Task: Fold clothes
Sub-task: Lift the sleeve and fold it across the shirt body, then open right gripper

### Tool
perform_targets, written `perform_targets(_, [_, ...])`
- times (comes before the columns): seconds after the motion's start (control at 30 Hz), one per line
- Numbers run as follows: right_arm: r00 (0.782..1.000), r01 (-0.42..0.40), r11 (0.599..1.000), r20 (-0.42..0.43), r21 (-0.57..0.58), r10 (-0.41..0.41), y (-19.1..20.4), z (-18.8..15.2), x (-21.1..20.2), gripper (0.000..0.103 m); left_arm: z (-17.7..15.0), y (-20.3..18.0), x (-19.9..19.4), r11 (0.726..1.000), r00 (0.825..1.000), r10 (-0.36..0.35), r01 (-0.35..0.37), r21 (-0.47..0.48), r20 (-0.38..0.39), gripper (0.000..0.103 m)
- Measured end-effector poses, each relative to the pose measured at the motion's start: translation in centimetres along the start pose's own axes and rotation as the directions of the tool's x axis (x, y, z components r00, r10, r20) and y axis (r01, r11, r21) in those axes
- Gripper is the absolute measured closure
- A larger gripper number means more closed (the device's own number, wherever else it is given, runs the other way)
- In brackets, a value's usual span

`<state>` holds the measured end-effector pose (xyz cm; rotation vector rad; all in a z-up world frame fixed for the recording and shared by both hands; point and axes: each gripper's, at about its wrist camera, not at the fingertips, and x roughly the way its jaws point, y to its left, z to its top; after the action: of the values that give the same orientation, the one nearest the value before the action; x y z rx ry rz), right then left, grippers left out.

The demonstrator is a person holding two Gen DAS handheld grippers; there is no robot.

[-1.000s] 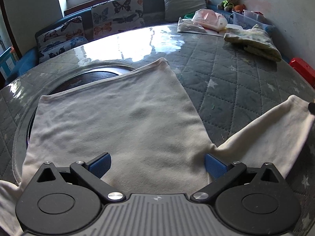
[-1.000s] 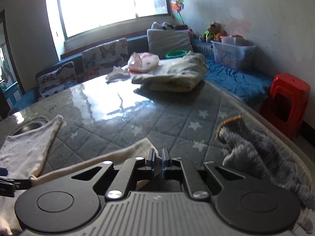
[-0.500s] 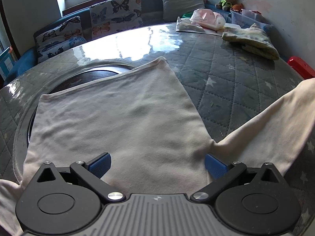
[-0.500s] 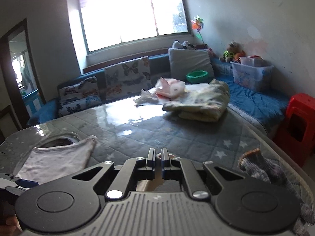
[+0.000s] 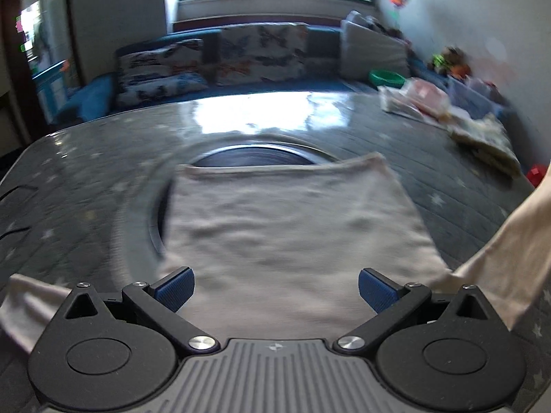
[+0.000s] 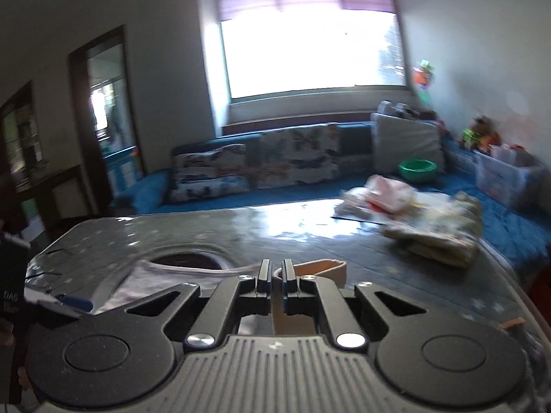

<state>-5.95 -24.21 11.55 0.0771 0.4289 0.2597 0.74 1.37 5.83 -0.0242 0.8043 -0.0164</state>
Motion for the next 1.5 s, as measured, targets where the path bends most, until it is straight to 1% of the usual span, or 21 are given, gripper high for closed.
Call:
perform_targets(0.17, [0.997, -0.081, 0.994, -0.022, -0.072, 0.079, 4.4, 0.8, 1.3, 0.098, -1.0, 3.5, -0.8, 0.997, 1.0, 0.03, -0.03, -0.064, -0.001, 0.0])
perform_targets(0.4, [0.98, -0.191, 0.968, -0.08, -0.164, 0.179, 10.6, 0.9, 2.8, 0.098, -2.6, 7.3, -1.4, 0.988, 0.999, 0.045, -0.045, -0.145, -0.006, 0.0])
perform_targets(0.53, [0.965, -0.249, 0.945, -0.134, -0.213, 0.224, 14.2, 0.0, 4.1, 0.098, -3.3, 8.8, -1.5, 0.984, 0.998, 0.054, -0.056, -0.172, -0.017, 0.0])
perform_targets(0.67, [0.939, -0.319, 0.913, -0.213, -0.254, 0.27, 17.5, -1.5, 5.7, 0.098, -3.9, 9.9, -1.7, 0.978, 0.998, 0.061, -0.066, -0.197, -0.028, 0.0])
perform_targets(0.77, [0.92, -0.357, 0.895, -0.266, -0.266, 0.288, 19.0, -2.5, 7.1, 0.098, -4.2, 10.6, -1.9, 0.975, 0.997, 0.066, -0.071, -0.212, -0.03, 0.0])
perform_targets(0.83, [0.913, -0.369, 0.89, -0.286, -0.268, 0.292, 19.6, -3.1, 7.7, 0.098, -4.3, 10.7, -1.9, 0.973, 0.997, 0.067, -0.072, -0.217, -0.032, 0.0])
perform_targets(0.9, [0.904, -0.381, 0.885, -0.307, -0.268, 0.297, 20.1, -3.6, 8.4, 0.098, -4.3, 10.7, -1.9, 0.973, 0.997, 0.066, -0.072, -0.219, -0.034, 0.0])
perform_targets(0.97, [0.901, -0.383, 0.885, -0.318, -0.265, 0.294, 20.3, -4.0, 8.9, 0.098, -4.3, 10.6, -1.8, 0.973, 0.997, 0.064, -0.07, -0.22, -0.035, 0.0])
perform_targets(1.07, [0.892, -0.393, 0.888, -0.335, -0.238, 0.305, 19.9, -4.1, 9.3, 0.095, -4.3, 10.6, -1.6, 0.973, 0.997, 0.062, -0.069, -0.22, -0.038, 0.0])
perform_targets(1.2, [0.904, -0.376, 0.898, -0.305, -0.23, 0.3, 18.4, -3.2, 8.8, 0.093, -4.2, 10.4, -1.4, 0.974, 0.997, 0.062, -0.069, -0.214, -0.039, 0.0])
perform_targets(1.3, [0.915, -0.351, 0.909, -0.29, -0.226, 0.282, 16.5, -2.2, 8.0, 0.089, -4.1, 10.0, -1.4, 0.978, 0.998, 0.055, -0.062, -0.201, -0.035, 0.0])
perform_targets(1.4, [0.935, -0.292, 0.916, -0.285, -0.277, 0.212, 14.4, -1.5, 7.0, 0.081, -4.1, 9.1, -1.4, 0.984, 0.999, 0.041, -0.045, -0.175, -0.024, 0.0])
perform_targets(1.5, [0.945, -0.232, 0.916, -0.301, -0.328, 0.131, 11.8, -1.3, 6.0, 0.078, -3.9, 7.9, -1.2, 0.989, 1.0, 0.023, -0.025, -0.148, -0.02, 0.0])
